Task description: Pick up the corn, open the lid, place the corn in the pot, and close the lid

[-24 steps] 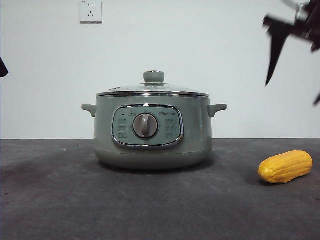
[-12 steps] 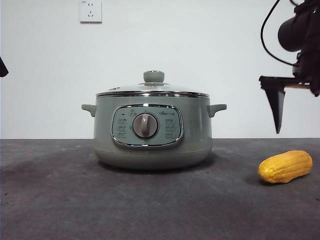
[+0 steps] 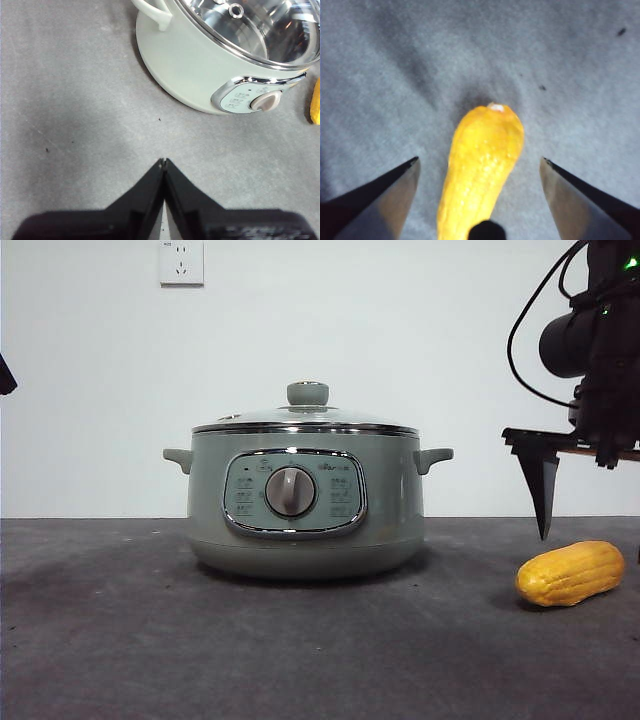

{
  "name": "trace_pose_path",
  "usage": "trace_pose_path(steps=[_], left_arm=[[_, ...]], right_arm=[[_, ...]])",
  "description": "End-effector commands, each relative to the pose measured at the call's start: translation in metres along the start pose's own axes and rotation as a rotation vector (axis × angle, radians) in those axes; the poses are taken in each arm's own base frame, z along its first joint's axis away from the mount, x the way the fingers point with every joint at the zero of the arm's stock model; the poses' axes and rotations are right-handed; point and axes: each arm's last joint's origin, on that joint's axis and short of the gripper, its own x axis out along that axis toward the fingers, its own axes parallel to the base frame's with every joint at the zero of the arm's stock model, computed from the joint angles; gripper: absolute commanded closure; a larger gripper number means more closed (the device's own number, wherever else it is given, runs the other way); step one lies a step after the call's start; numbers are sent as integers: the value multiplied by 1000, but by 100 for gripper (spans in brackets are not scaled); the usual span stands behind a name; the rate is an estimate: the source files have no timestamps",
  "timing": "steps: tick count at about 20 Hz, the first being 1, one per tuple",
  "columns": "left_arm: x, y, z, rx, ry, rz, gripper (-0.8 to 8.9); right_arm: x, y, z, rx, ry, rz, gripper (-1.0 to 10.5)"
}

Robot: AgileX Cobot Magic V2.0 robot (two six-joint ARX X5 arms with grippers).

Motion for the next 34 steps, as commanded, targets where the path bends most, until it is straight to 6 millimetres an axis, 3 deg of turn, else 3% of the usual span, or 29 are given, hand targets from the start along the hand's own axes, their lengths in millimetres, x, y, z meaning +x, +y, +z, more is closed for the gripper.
trace_pose_path(steps=[1, 5, 8, 10, 11, 14, 17, 21, 26, 29, 33, 34], left_arm=[[0, -1, 1, 20, 0, -6, 818], [0, -1, 0, 17, 8, -6, 818], [0, -1, -1, 13, 20, -5, 818], [0, -1, -1, 13, 20, -5, 818], [0, -1, -1, 13, 20, -5, 818], [-1, -1, 0, 14, 15, -5, 818], [-8, -5, 12, 27, -15, -10, 818], [-23, -19, 52, 53, -22, -32, 818], [-11, -46, 124, 103, 67, -92, 794], [12, -66, 169, 135, 112, -123, 442], [51, -89, 207, 164, 206, -158, 236], [62, -94, 213, 171, 225, -161, 234]], right_arm=[[14, 0, 2, 0, 30, -30, 542], [25, 4, 0, -28, 53, -51, 570], [30, 4, -1, -86, 83, -61, 853], [31, 2, -2, -128, 101, -73, 961], [31, 2, -2, -135, 99, -74, 961], [20, 3, -3, -217, 77, -51, 958], [-11, 4, -8, -386, 41, -18, 958], [-76, -5, -30, -596, -33, 25, 958], [-151, -31, -71, -681, -232, 120, 958], [-180, -46, -92, -688, -331, 168, 958], [-197, -63, -112, -691, -351, 178, 958], [-198, -65, -115, -691, -349, 176, 958]])
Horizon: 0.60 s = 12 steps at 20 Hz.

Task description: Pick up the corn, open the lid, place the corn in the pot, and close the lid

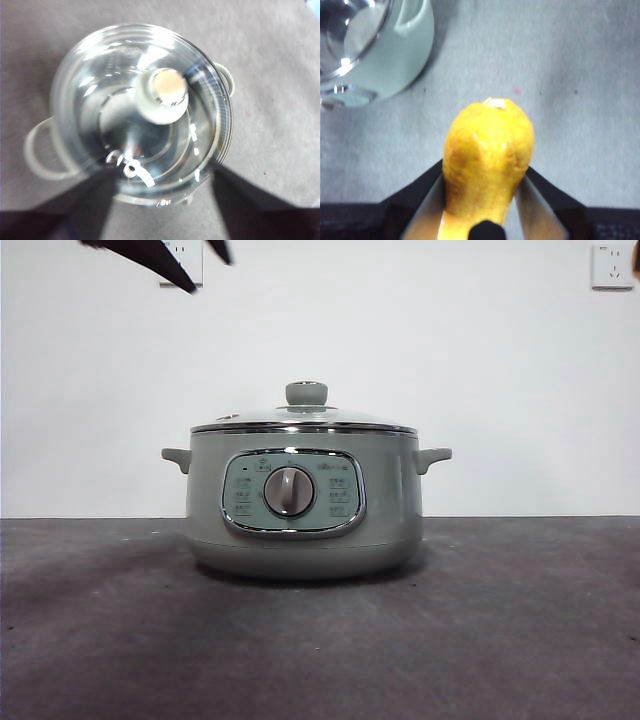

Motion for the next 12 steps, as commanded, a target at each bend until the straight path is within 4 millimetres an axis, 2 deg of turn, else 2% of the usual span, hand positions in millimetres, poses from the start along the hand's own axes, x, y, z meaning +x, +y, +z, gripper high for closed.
trace_pose_path(steps=[1, 5, 9, 12], left_arm=[[25, -5, 19, 34, 32, 0, 234], [68, -21, 34, 112, 29, 109, 232], [110, -36, 32, 188, 54, 181, 210], [131, -39, 29, 198, 85, 172, 210]], right_arm=[[-5, 0, -5, -9, 4, 0, 958], [-8, 0, -9, -9, 10, 0, 958], [-8, 1, -9, -14, 9, 0, 958], [-9, 4, -10, -31, 12, 8, 958]])
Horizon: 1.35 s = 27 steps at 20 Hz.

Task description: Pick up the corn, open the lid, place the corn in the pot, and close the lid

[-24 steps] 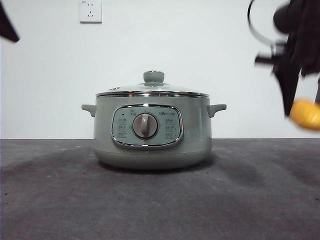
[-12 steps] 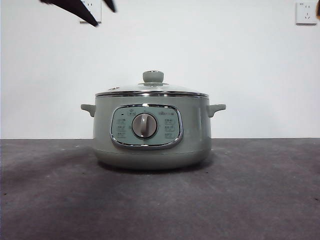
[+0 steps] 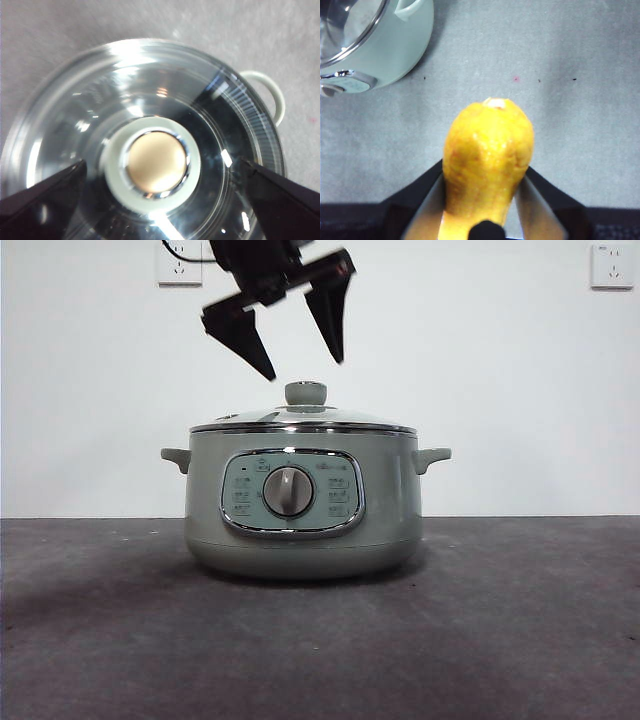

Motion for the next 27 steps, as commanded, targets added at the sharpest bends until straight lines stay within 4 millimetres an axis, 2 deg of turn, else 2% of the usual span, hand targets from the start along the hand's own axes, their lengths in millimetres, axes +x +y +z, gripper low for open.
trace_pose_path(steps=[1, 4, 8, 10, 12, 19, 24, 27], left_arm=[[17, -2, -1, 18, 21, -1, 211], [31, -1, -2, 16, 39, -6, 211], [32, 0, -1, 14, 34, -11, 236], [32, 0, -3, 13, 55, -12, 384], [32, 0, -3, 21, 56, -12, 451], [32, 0, 1, 39, 10, -12, 828], [32, 0, 5, 42, -24, -11, 826], [23, 4, 6, 36, -38, -5, 826]], right_arm=[[-1, 4, -2, -29, -3, 9, 958], [-1, 8, -3, -50, 7, 22, 958], [0, 14, -5, -76, 16, 34, 958], [0, 14, -5, -78, 16, 35, 958], [0, 14, -5, -77, 18, 35, 958], [0, 14, -6, -76, 27, 34, 958], [0, 14, -6, -76, 28, 34, 958], [0, 14, -5, -78, 18, 35, 958]])
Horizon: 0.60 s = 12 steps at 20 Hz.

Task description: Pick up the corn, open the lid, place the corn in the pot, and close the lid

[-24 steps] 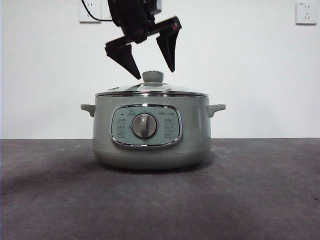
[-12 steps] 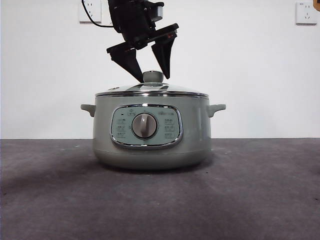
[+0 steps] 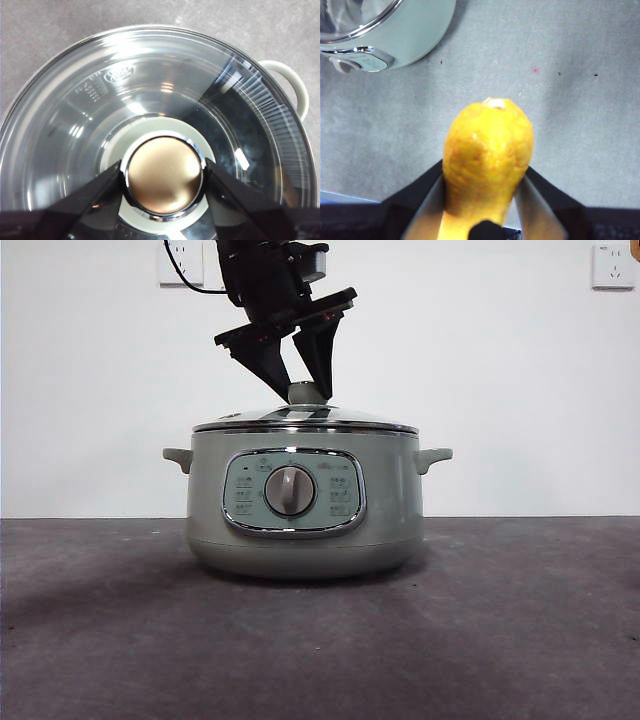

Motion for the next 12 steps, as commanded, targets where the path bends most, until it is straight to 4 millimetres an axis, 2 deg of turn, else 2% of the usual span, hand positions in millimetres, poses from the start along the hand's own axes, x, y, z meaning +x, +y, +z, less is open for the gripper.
trace_pose_path(steps=[1, 3, 7, 12], left_arm=[[-10, 3, 7, 7, -78, -2, 826], [-24, 4, 10, 5, -127, 4, 826], [-66, 10, 14, 0, -238, 22, 826], [-118, 26, 10, -14, -337, 109, 826]], right_arm=[[-1, 1, 1, -16, -24, 3, 958], [-1, 1, 4, -19, -52, 7, 958], [2, 1, 11, -17, -92, 12, 958], [16, 4, 31, -28, -156, 38, 958]])
